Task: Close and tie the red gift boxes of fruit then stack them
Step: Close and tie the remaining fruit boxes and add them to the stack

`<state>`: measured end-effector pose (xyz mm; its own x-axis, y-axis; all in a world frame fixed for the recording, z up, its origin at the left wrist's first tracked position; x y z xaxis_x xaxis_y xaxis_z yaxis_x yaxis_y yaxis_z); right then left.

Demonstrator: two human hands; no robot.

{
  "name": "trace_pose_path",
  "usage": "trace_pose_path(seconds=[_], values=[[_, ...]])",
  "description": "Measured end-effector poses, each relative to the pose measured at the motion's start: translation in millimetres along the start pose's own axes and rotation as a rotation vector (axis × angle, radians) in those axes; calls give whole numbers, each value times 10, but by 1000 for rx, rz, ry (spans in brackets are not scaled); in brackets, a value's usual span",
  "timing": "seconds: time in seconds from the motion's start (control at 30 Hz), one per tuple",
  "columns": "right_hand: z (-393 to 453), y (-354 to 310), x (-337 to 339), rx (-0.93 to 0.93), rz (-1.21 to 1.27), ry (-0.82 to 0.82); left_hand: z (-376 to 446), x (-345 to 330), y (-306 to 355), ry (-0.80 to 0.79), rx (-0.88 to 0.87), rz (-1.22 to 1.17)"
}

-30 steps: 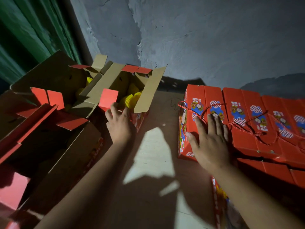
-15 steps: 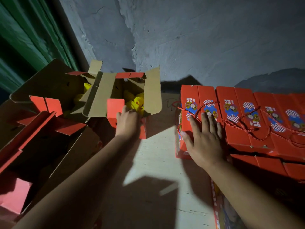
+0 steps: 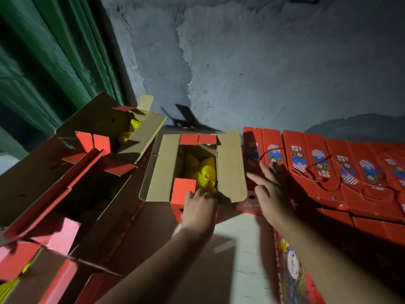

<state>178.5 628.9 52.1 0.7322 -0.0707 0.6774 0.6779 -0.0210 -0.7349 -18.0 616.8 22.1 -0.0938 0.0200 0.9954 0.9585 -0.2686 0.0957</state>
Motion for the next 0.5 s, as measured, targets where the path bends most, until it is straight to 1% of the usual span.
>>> trace_pose_path(seconds=[0.03,0.1,0.17,0.27,0.4,0.5], values=[[-147,-81,-16,-5,88,12,-123,-17,45,-19,-11,1],[-480,-177,-55,-136,316,48,-382,-37,161,-59,-39,1],[-790,-238,-102,-243,450,71,-665,-35,291,-96,-71,3],[-1226,-282,-171,-344,422,29,-1103,-38,482,-150,-101,16],[-1946,-120,-225,-521,393,55,-1771,18,697,-221,-174,-39],[-2568,-55,-198,-584,334,54,-2322,50,819,-249,-223,-51]])
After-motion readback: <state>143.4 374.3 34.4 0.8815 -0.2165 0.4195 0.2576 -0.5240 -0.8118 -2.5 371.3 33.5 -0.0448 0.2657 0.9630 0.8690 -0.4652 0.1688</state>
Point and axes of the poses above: each hand's wrist, its own z-axis towards the middle knuckle, its own x-axis out of the back of the hand, y = z × x, the point moved 4 cm from there along z, towards the middle knuckle, and after that the axes turned 1 degree about -y, right-handed, at the moved point
